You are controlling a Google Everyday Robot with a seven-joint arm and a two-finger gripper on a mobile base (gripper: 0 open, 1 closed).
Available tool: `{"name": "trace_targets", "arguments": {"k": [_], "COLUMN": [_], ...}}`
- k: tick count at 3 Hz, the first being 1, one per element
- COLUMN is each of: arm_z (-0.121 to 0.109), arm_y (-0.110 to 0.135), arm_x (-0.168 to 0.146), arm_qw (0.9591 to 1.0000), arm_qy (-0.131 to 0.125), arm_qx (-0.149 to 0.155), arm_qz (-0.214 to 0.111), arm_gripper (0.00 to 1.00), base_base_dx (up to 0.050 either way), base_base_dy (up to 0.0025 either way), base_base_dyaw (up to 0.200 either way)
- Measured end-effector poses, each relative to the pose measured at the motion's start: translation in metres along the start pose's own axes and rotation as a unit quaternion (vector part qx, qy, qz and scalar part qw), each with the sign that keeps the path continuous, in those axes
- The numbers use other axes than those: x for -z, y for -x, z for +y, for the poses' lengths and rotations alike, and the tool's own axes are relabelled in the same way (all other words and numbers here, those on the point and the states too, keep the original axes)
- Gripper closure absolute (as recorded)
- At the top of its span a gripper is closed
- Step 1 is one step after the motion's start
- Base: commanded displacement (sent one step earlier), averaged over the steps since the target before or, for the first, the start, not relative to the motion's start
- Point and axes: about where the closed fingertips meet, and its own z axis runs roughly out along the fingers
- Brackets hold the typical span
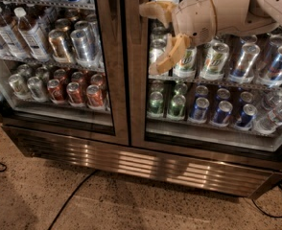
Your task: Open right fridge door
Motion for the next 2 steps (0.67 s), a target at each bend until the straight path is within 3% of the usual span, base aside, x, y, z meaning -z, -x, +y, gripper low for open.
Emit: {"name": "trace_targets", "arguments": {"k": [1,2], "arm_z": [0.0105,0.0107], "arm_y": [-0.0364,-0.0362], "arm_x": [-0.0235,-0.0236], "arm_qw": [0.9988,0.9988], "arm_qy": [0.022,0.022], "arm_qx": [-0.043,-0.043], "arm_qz": [-0.006,-0.006], "arm_gripper": [0.0,0.0], "base_base_dx": [0.0,0.0], "base_base_dy": [0.0,0.0], "base_base_dyaw": [0.0,0.0]}}
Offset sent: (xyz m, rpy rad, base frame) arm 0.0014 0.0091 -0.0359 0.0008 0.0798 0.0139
